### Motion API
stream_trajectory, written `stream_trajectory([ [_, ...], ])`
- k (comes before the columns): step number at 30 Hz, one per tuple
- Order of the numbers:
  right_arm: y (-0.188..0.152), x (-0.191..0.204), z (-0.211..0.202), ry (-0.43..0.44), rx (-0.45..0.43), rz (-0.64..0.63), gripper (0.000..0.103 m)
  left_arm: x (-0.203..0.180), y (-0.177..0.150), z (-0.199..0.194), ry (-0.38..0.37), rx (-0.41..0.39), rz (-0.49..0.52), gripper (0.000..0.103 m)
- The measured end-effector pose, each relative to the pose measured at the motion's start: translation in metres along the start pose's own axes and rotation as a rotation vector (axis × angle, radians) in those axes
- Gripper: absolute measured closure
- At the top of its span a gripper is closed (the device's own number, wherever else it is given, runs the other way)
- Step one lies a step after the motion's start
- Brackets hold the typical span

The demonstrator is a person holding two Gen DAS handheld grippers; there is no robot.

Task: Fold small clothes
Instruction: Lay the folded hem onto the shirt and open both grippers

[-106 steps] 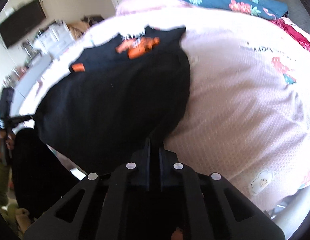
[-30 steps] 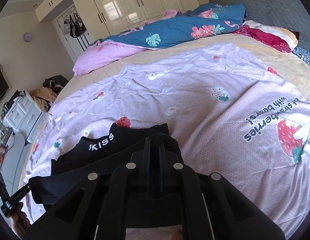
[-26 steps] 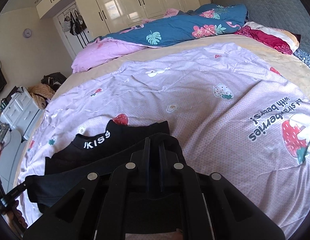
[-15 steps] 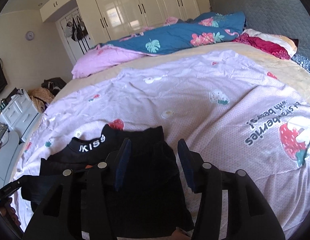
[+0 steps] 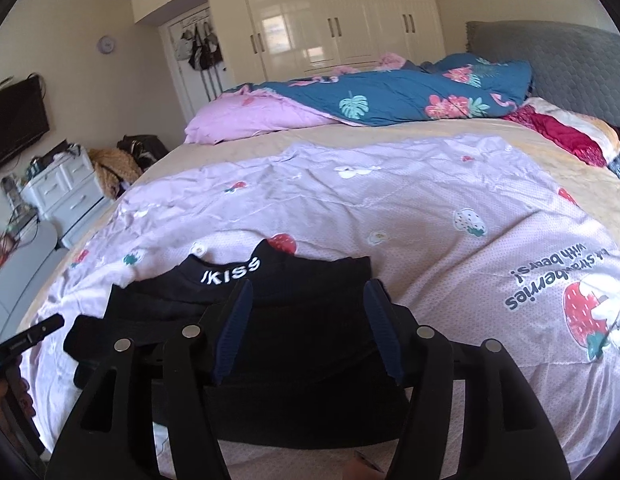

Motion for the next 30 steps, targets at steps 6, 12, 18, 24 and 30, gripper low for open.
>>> stream_trajectory([
  [6, -0.020, 0.032, 0.008, 0.036, 0.069, -0.099, 0.072, -0.041, -0.025, 0.005, -0.056, 0.073, 0.151, 0.083],
  [12, -0.052, 0.060, 0.015, 0.104, 0.174, -0.174, 0.086, -0.074, -0.065, 0.024, -0.100, 0.186, 0.268, 0.099],
  [18, -0.091, 0.063, 0.030, 0.061, 0.287, -0.211, 0.086, -0.072, -0.081, 0.042, -0.033, 0.245, 0.327, 0.099],
  [24, -0.104, 0.055, 0.048, 0.012, 0.318, -0.203, 0.086, -0.063, -0.074, 0.045, -0.010, 0.229, 0.302, 0.098],
  [30, -0.102, 0.052, 0.060, -0.002, 0.304, -0.197, 0.086, -0.060, -0.068, 0.049, -0.016, 0.222, 0.251, 0.096],
])
Point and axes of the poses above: each gripper's, at about its wrist camera, not at the fingertips, and z roughly the way its jaws point, x to its left, y to its top, the point moved 8 cm from there along z, roughly the way its jaws point
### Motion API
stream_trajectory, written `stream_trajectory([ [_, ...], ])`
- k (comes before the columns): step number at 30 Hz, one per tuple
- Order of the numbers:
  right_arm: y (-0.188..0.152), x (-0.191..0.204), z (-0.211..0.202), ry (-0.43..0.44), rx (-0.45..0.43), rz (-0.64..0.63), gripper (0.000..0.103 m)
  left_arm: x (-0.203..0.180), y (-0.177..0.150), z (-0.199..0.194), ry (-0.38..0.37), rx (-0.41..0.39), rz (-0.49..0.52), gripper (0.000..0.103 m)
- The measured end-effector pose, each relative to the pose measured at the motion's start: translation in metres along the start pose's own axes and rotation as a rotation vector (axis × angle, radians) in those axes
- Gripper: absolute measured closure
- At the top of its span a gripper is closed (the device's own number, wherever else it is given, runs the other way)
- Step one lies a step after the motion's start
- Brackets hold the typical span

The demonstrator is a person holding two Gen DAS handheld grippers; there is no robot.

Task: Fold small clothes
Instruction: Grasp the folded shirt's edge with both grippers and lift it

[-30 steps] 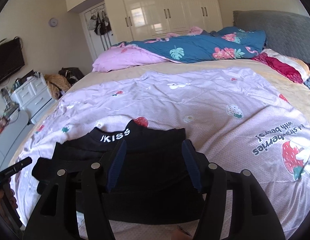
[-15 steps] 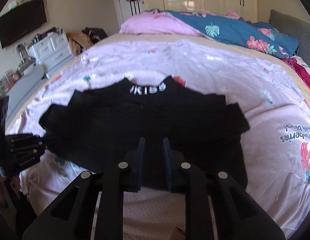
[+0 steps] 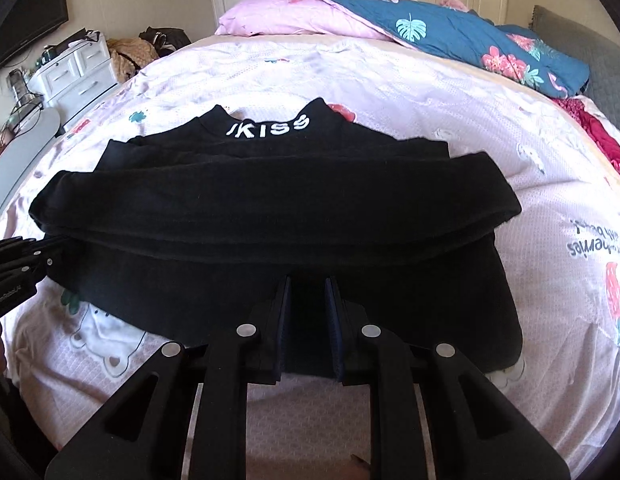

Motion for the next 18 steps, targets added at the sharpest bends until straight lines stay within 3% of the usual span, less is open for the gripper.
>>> stream_trajectory([
  [9, 0.019, -0.006, 0.021, 0.004, 0.001, 0.040, 0.086, 0.004, 0.010, -0.001, -0.007, -0.031, -0.050, 0.089],
  [18, 0.043, -0.011, 0.039, 0.017, -0.005, 0.085, 0.086, 0.030, 0.038, 0.024, 0.077, -0.040, -0.092, 0.084],
])
Point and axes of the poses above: each gripper's, at about its wrist camera, not at the fingertips, and z roughly the way its jaws point, x to its left, y to its top, the point moved 8 cm from there along z, roughly the way its jaws point
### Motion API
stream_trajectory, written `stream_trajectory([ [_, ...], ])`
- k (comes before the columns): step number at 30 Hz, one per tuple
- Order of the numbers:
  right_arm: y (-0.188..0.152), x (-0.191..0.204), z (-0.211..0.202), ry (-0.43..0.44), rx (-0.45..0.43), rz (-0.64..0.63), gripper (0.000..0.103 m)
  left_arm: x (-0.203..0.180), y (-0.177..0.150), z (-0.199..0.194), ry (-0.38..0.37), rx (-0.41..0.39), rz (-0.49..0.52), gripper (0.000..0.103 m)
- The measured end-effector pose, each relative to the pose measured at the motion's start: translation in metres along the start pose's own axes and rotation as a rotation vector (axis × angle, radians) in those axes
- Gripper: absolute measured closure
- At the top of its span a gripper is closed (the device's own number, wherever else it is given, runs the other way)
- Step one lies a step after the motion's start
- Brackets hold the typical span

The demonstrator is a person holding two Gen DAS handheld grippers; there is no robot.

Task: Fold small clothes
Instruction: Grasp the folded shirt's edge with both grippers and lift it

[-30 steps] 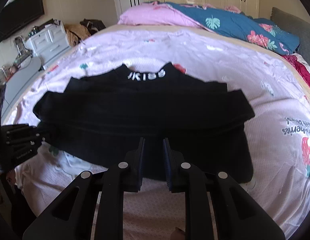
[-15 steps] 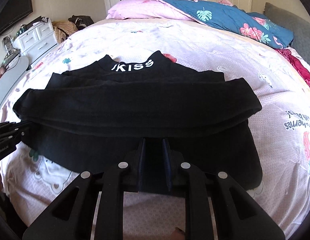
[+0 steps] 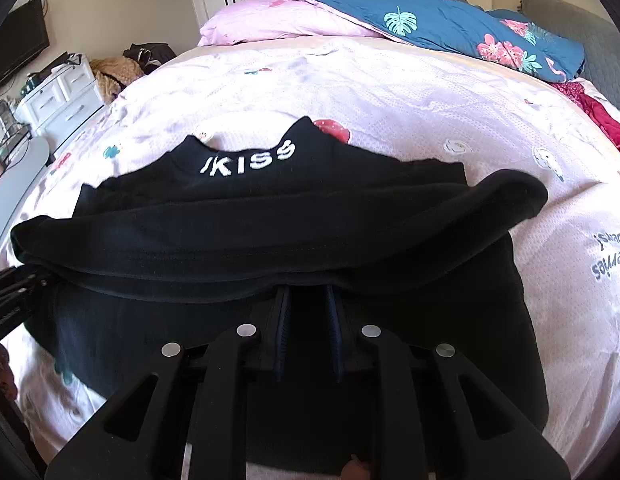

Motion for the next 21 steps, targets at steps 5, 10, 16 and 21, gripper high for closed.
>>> stream_trajectory([
  [5, 0.019, -0.006, 0.005, 0.012, -0.021, 0.040, 0.086, 0.007, 0.017, 0.007, 0.039, -0.036, -0.012, 0.080],
  [10, 0.033, -0.016, 0.008, 0.008, -0.049, 0.062, 0.086, 0.018, 0.038, 0.014, 0.058, -0.079, -0.043, 0.077],
  [16, 0.051, -0.032, 0.009, -0.013, -0.092, 0.087, 0.086, 0.039, 0.067, -0.003, 0.060, -0.197, -0.109, 0.064],
  [21, 0.059, -0.067, -0.001, -0.066, -0.127, 0.140, 0.070, 0.070, 0.066, 0.004, 0.082, -0.155, -0.179, 0.055],
])
Point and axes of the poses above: each gripper's, at about its wrist camera, not at the fingertips, and z roughly the way its jaws point, x to its left, y to its top, the point moved 8 cm from there along z, roughly the way its jaws point
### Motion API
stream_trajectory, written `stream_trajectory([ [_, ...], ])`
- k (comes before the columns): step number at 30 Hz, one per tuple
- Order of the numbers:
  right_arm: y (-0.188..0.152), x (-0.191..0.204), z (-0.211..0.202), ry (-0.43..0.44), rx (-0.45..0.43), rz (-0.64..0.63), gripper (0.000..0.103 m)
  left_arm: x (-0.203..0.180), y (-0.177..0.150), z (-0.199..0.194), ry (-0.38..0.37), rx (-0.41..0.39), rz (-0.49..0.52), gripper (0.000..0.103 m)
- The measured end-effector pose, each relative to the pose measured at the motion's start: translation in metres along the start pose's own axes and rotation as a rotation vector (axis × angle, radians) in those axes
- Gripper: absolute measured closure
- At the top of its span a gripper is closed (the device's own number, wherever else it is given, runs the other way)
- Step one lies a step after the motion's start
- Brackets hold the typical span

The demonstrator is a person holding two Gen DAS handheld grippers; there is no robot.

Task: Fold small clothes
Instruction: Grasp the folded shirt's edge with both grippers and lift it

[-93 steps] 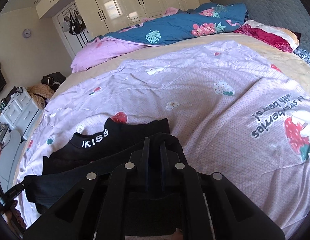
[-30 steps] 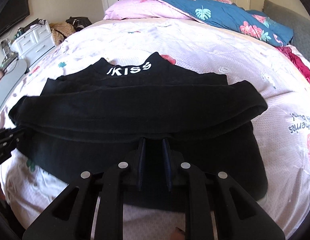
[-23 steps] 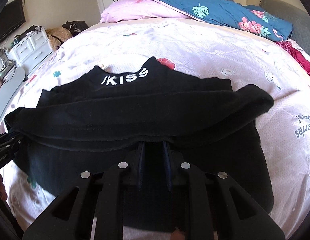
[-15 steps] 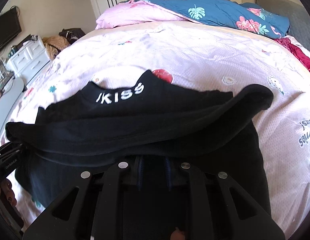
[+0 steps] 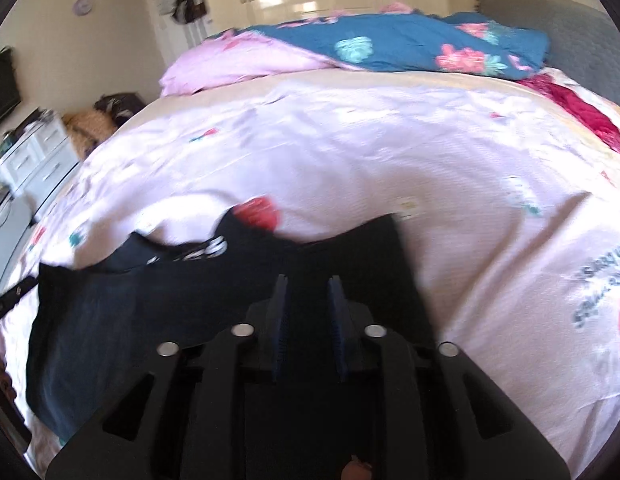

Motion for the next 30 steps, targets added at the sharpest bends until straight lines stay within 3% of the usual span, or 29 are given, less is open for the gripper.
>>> stream_trajectory([
  [1, 0.002, -0.012, -0.001, -0.034, -0.007, 0.010, 0.056, 0.005, -0.003, 0.004, -0.003, 0.020, -0.015, 0.053],
  [2, 0.003, -0.023, 0.000, -0.069, -0.004, 0.016, 0.052, 0.009, -0.007, 0.008, -0.004, 0.042, -0.029, 0.048],
  [5, -0.002, -0.053, 0.007, -0.149, 0.051, 0.038, 0.050, 0.018, -0.016, 0.020, -0.002, 0.106, -0.068, 0.034],
  [11, -0.008, -0.069, 0.022, -0.068, 0.090, 0.109, 0.048, 0.016, -0.019, 0.032, -0.011, 0.132, -0.044, 0.035],
  [12, -0.007, -0.066, 0.021, -0.049, 0.083, 0.107, 0.048, 0.016, -0.019, 0.033, -0.010, 0.130, -0.042, 0.037],
  [15, -0.003, -0.055, 0.019, -0.020, 0.062, 0.073, 0.049, 0.011, -0.015, 0.034, -0.027, 0.121, -0.024, 0.061],
  [17, -0.001, -0.046, 0.020, -0.008, 0.055, 0.036, 0.066, 0.005, -0.012, 0.033, -0.033, 0.111, 0.007, 0.087],
  [18, -0.001, -0.042, 0.021, -0.002, 0.054, 0.021, 0.098, 0.000, -0.011, 0.031, -0.031, 0.101, 0.032, 0.092],
  [19, -0.001, -0.040, 0.020, -0.006, 0.052, 0.008, 0.097, -0.002, -0.009, 0.029, -0.024, 0.090, 0.052, 0.097],
  [25, 0.017, -0.055, -0.008, 0.025, -0.050, 0.106, 0.098, -0.007, 0.016, -0.002, -0.032, -0.040, 0.065, 0.099],
  [30, 0.019, -0.063, -0.010, 0.009, -0.068, 0.134, 0.098, -0.015, 0.020, 0.006, -0.013, -0.043, 0.096, 0.099],
])
Point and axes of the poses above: each gripper's, at about its wrist camera, not at the fingertips, and z roughly the way its jaws point, x to its left, y to its top, the point moved 8 cm from there along z, roughly the way its jaws point
